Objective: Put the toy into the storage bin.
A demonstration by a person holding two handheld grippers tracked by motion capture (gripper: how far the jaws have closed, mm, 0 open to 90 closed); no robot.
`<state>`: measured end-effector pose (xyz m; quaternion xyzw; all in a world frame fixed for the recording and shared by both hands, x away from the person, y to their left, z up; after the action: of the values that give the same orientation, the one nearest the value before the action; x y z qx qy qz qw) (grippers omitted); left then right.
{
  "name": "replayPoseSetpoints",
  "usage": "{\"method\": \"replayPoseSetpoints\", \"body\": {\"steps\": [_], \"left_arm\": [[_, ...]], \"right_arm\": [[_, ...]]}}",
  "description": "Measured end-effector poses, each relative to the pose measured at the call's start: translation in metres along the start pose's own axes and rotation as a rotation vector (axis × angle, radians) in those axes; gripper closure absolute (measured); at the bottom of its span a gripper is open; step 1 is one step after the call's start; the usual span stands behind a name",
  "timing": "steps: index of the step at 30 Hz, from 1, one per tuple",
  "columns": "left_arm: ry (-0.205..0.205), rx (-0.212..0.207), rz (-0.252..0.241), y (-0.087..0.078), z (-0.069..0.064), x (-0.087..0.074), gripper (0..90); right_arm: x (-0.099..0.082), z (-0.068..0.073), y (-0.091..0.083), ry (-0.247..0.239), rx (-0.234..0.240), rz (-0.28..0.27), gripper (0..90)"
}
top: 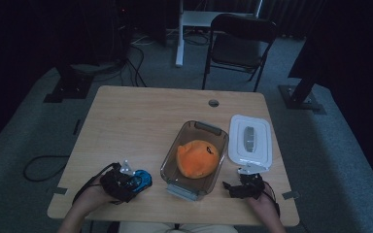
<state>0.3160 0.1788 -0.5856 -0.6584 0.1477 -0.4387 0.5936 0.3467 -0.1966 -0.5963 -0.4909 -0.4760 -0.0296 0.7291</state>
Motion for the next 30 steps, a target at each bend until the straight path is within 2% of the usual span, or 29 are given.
{"method": "replayPoseSetpoints", "body": {"steps": [5,7,8,10,14,17,18,19,20,24,30], "left_arm": [[-0.022,-0.012,0.004,-0.001,0.004,0.001,26.6],[-0.027,-0.020,-0.018,-0.004,0.006,0.003,27.8],[-0.031,-0.021,-0.013,-0.007,0.007,0.003,28.9],[-0.038,0.000,-0.010,-0.008,0.012,0.004,28.9],[-0.046,-0.002,-0.001,-0.009,0.015,0.003,28.9],[-0.062,0.003,-0.009,-0.012,0.020,0.004,28.9],[-0.065,0.004,-0.015,-0.014,0.022,0.004,28.9],[-0.085,0.000,-0.023,-0.017,0.024,0.005,28.9],[-0.073,-0.002,-0.021,-0.019,0.025,0.006,28.9],[-0.082,0.026,-0.023,-0.030,0.034,0.010,28.9],[-0.074,0.056,-0.039,-0.054,0.051,0.019,28.9]], "right_arm": [[0.002,-0.001,0.001,0.023,-0.008,-0.004,12.9],[0.004,0.000,0.001,0.030,-0.004,-0.003,13.0],[0.006,0.001,0.000,0.032,-0.007,-0.014,13.0],[0.012,0.004,-0.001,0.042,0.010,-0.039,13.0],[0.021,0.011,-0.001,0.038,0.009,-0.070,13.0],[0.024,0.017,0.001,0.031,0.014,-0.071,12.9],[0.025,0.020,0.002,0.028,0.018,-0.070,12.9],[0.027,0.022,0.004,0.024,0.020,-0.070,12.8],[0.028,0.026,0.006,0.019,0.027,-0.072,12.6],[0.033,0.034,0.012,0.005,0.025,-0.058,12.4],[0.042,0.050,0.022,-0.010,0.021,-0.062,12.4]]}}
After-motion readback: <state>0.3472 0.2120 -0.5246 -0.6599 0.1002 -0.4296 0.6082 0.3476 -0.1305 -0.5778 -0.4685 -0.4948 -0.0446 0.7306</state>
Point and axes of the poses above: each handheld gripper's, and its own axes: y roughly forward along the jaws, x roughly out of its top, z roughly to its left, the point moved 10 cm from there along y, roughly forward along the jaws, and after that the axes turned 5 degrees about x, right-handed, at the moved point
